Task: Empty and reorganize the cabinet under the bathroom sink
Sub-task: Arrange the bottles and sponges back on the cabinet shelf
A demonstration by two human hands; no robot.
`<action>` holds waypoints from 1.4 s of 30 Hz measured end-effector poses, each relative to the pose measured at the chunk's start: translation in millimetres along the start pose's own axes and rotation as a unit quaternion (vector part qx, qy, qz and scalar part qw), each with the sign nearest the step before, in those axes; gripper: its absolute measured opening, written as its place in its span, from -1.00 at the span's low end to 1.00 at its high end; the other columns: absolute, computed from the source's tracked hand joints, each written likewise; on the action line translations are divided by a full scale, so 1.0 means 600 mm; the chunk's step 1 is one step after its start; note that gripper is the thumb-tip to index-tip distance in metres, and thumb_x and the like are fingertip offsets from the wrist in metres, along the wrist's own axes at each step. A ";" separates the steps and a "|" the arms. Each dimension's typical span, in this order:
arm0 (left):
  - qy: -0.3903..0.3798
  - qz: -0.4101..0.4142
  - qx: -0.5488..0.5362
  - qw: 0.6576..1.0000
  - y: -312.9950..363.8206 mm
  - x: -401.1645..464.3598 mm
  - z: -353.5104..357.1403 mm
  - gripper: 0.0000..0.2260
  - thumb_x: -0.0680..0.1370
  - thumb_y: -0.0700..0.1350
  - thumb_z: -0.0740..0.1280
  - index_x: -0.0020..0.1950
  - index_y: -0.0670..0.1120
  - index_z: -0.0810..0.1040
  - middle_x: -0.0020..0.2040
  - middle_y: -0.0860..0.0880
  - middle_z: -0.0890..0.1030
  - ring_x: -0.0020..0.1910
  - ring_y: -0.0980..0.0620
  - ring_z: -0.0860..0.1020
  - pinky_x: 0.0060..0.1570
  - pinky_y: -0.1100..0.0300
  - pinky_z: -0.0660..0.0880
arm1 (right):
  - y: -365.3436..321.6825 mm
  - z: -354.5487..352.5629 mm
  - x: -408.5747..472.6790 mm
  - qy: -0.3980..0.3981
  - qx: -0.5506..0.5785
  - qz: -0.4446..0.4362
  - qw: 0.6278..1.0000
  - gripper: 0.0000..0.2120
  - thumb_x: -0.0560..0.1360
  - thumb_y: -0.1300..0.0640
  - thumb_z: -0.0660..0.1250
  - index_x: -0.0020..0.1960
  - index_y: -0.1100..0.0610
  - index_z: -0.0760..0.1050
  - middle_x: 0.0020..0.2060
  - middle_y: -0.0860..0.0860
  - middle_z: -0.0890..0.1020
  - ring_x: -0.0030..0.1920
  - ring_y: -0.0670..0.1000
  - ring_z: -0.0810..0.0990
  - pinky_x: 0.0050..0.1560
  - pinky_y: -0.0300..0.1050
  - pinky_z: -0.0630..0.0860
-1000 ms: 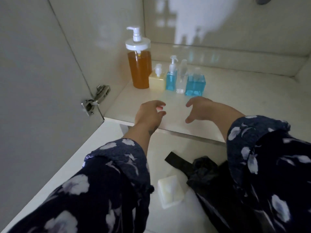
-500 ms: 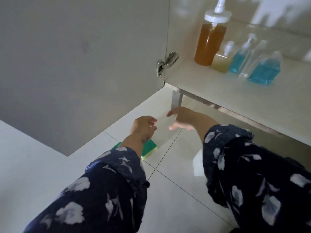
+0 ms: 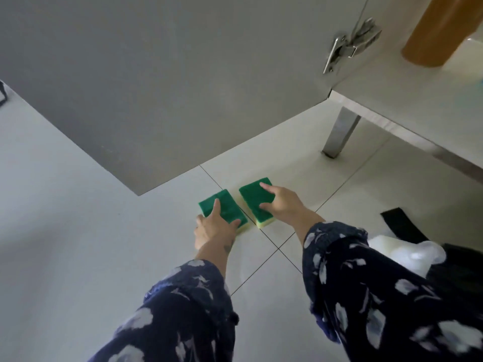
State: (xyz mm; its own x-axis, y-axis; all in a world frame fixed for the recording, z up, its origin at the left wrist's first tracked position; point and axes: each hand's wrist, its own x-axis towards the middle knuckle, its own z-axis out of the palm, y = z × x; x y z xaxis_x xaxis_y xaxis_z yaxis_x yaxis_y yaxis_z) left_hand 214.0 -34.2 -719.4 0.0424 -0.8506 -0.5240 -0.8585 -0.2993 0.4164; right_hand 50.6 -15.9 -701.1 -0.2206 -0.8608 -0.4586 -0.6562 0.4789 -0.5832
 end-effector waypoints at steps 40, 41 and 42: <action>-0.045 0.380 -0.270 0.884 0.406 -0.147 -0.068 -0.58 0.52 -0.28 0.35 0.31 0.08 0.52 0.21 0.08 0.52 0.06 0.11 0.52 0.02 0.29 0.48 | 0.042 -0.517 -0.228 0.176 0.280 0.061 0.942 -0.36 0.41 0.46 0.37 0.36 -0.05 0.44 0.25 0.15 0.51 -0.01 0.19 0.60 0.03 0.12 0.56; -0.043 0.385 -0.258 0.885 0.430 -0.147 -0.065 -0.58 0.52 -0.28 0.35 0.32 0.08 0.52 0.22 0.08 0.52 0.04 0.13 0.49 0.01 0.33 0.45 | 0.051 -0.528 -0.228 0.185 0.295 0.057 0.936 -0.36 0.41 0.47 0.36 0.37 -0.04 0.43 0.27 0.17 0.51 -0.01 0.19 0.60 0.00 0.10 0.57; -0.043 0.390 -0.250 0.885 0.453 -0.144 -0.061 -0.58 0.52 -0.28 0.35 0.33 0.07 0.51 0.25 0.06 0.52 0.04 0.13 0.48 0.02 0.33 0.44 | 0.059 -0.537 -0.228 0.190 0.302 0.053 0.933 -0.35 0.43 0.47 0.34 0.39 -0.03 0.41 0.27 0.19 0.50 -0.03 0.18 0.60 -0.11 0.04 0.57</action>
State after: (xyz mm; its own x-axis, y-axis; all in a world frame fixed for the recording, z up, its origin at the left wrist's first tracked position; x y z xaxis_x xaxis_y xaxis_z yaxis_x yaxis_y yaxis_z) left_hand -4.1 -57.7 -533.9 -0.5215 -0.8530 0.0206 -0.2763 0.1916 0.9418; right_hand -174.9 63.1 -443.0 -0.5767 -0.7471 -0.3306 -0.1154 0.4750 -0.8724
